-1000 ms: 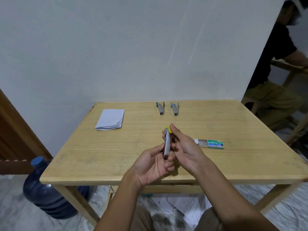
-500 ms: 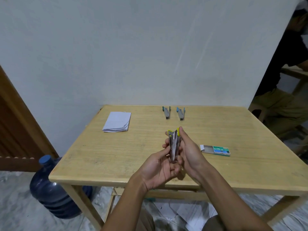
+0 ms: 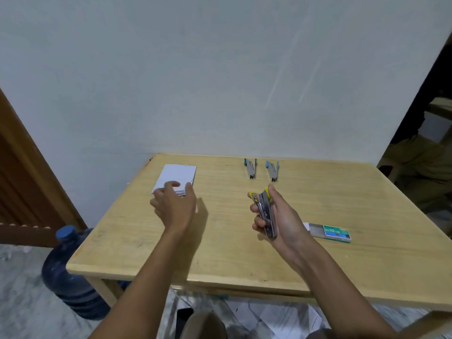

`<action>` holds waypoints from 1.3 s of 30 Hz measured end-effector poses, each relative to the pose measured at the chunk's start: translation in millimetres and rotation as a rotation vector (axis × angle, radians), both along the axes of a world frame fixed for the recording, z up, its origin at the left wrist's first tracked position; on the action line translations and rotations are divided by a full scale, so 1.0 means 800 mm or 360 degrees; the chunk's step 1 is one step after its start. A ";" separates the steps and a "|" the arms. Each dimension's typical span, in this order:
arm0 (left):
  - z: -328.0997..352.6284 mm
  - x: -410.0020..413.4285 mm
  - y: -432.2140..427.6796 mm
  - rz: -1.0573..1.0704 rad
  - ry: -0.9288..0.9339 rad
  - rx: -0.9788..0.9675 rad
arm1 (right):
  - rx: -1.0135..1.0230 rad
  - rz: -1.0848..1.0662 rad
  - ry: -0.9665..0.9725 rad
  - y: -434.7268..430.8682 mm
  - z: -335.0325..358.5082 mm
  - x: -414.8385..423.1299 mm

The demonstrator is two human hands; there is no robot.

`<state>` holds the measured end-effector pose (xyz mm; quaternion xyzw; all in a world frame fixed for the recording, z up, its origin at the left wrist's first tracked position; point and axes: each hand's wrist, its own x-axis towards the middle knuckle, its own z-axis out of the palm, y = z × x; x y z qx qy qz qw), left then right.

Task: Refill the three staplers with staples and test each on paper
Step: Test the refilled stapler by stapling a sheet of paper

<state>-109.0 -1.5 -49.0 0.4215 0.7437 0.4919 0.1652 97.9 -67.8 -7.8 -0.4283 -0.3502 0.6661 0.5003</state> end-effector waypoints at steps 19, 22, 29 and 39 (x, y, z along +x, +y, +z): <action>-0.005 -0.064 0.061 -0.0032 -0.0159 -0.0309 | 0.0070 -0.0001 -0.0150 0.024 -0.009 -0.013; 0.002 -0.067 0.034 -0.0213 -0.0498 -0.0023 | 0.0128 -0.0040 -0.0274 0.016 -0.008 -0.012; 0.032 -0.039 -0.049 -0.0746 -0.1228 0.0099 | 0.0165 -0.0315 -0.0736 0.004 0.002 -0.005; 0.032 0.031 -0.107 -0.0556 -0.0694 0.0269 | 0.0609 -0.0521 -0.0834 -0.017 0.012 -0.006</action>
